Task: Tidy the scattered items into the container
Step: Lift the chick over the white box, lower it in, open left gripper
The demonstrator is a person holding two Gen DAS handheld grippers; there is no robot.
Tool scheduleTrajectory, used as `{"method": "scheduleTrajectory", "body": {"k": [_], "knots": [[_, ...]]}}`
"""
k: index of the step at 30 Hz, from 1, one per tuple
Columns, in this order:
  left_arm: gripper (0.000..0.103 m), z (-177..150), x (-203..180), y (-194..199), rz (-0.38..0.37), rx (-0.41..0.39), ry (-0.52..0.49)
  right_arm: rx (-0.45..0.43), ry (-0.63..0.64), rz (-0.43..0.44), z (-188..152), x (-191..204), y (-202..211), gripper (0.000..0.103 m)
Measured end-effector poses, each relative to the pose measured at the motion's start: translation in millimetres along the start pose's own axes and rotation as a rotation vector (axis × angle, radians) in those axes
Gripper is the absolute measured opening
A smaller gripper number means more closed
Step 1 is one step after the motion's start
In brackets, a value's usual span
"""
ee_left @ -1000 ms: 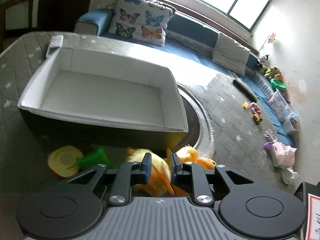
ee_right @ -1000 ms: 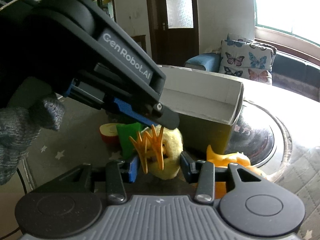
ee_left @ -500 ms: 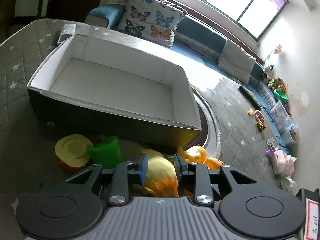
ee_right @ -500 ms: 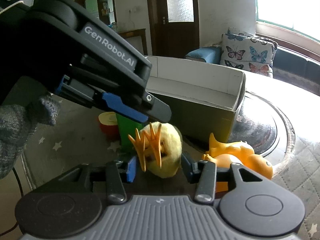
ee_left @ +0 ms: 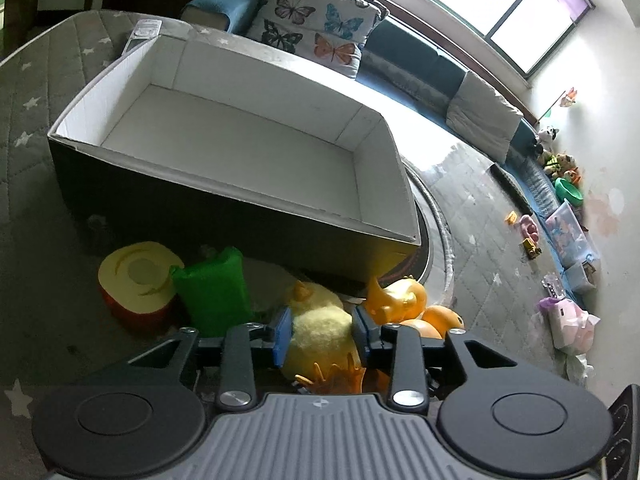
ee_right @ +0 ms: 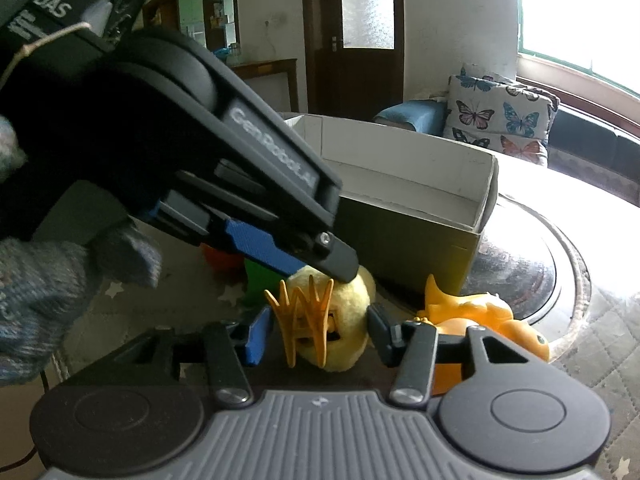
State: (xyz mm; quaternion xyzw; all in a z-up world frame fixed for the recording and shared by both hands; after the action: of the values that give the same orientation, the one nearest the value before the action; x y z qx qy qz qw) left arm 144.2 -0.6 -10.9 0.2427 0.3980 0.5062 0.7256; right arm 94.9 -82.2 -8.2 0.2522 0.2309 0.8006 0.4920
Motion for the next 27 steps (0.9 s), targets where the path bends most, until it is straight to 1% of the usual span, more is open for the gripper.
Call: {"method": "scheduleTrajectory", "body": {"k": [3,7,12,15,20,23,27], "knots": [[0.038,0.4,2.1,-2.0,-0.007,0.004,0.014,0.001,0.004,-0.002,3.0,-0.9,-1.7,0.051],[0.037,0.6,-0.8,2.5,-0.012,0.007,0.007,-0.011,0.007,-0.008,5.7,0.8,2.0,0.049],[0.037,10.5,-9.8,20.1,-0.033,-0.043,-0.013,-0.063,0.027,-0.013,19.0,2.2,17.7,0.049],[0.037,25.2,-18.0,32.8,-0.042,-0.09,-0.036,-0.112,0.047,-0.025,33.3,3.1,27.9,0.049],[0.037,58.2,-28.4,37.5,-0.052,-0.154,-0.058,-0.18,0.069,-0.058,61.8,-3.9,29.3,0.049],[0.037,79.6,-29.3,26.3,-0.057,-0.171,-0.062,-0.189,0.079,-0.085,78.3,-14.4,18.8,0.049],[0.037,100.5,-20.2,0.7,-0.081,-0.155,-0.031,-0.174,0.066,-0.106,92.7,-33.9,-2.2,0.049]]}}
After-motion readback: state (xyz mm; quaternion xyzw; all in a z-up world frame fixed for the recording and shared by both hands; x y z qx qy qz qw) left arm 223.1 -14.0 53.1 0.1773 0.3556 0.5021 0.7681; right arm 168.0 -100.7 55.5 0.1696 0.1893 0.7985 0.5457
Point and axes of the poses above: each gripper's, at about its wrist camera, not at the fingertips, and y roughly against the way its jaws point, x to its left, z to its top, the point moved 6 cm from there along -y, roughly the way its jaws point, and after that the axes turned 10 degrees about -y, right-handed, at the moved point
